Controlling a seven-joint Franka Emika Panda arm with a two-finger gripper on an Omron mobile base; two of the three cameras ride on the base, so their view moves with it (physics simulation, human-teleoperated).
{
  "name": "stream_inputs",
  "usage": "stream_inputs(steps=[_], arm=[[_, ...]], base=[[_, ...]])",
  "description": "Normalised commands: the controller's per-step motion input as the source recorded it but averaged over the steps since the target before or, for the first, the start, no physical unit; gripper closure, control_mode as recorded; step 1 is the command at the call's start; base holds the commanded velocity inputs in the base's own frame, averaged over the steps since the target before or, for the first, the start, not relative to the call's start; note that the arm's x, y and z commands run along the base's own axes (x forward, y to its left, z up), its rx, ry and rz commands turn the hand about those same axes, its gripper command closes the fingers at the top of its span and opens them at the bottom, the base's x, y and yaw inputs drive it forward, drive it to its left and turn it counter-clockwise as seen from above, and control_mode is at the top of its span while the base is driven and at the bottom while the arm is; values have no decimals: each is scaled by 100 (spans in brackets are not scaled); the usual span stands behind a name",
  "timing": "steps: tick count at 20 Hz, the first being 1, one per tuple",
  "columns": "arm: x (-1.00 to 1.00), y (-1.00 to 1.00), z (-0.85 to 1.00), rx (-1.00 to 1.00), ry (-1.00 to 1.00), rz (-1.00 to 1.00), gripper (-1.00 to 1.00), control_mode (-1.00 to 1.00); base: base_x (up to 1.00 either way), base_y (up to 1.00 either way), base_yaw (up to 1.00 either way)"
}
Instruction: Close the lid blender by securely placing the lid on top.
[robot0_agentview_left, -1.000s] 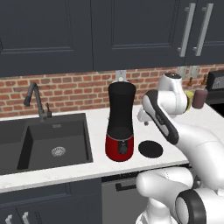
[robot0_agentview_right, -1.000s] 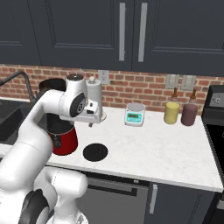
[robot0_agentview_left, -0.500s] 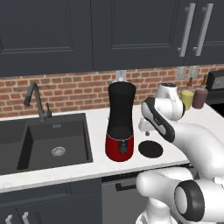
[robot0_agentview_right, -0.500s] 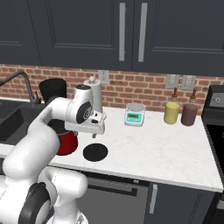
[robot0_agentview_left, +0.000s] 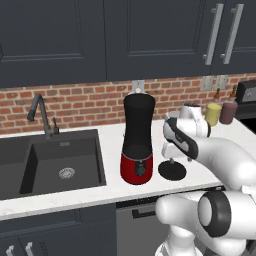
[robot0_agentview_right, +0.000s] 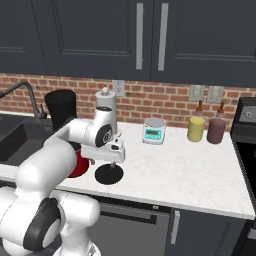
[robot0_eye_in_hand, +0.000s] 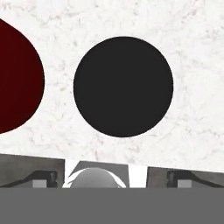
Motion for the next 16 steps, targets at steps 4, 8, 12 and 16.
stream_inputs(steps=[4, 8, 12, 16], arm=[[0, -6, -32, 0, 6, 0, -100, -100], [0, 0, -31, 0, 4, 0, -100, -100], [0, 0, -25, 0, 2, 0, -100, -100], [0, -6, -17, 0, 1, 0, -100, -100]], base=[[0, 0, 0], [0, 0, 0], [0, 0, 0], [0, 0, 0]])
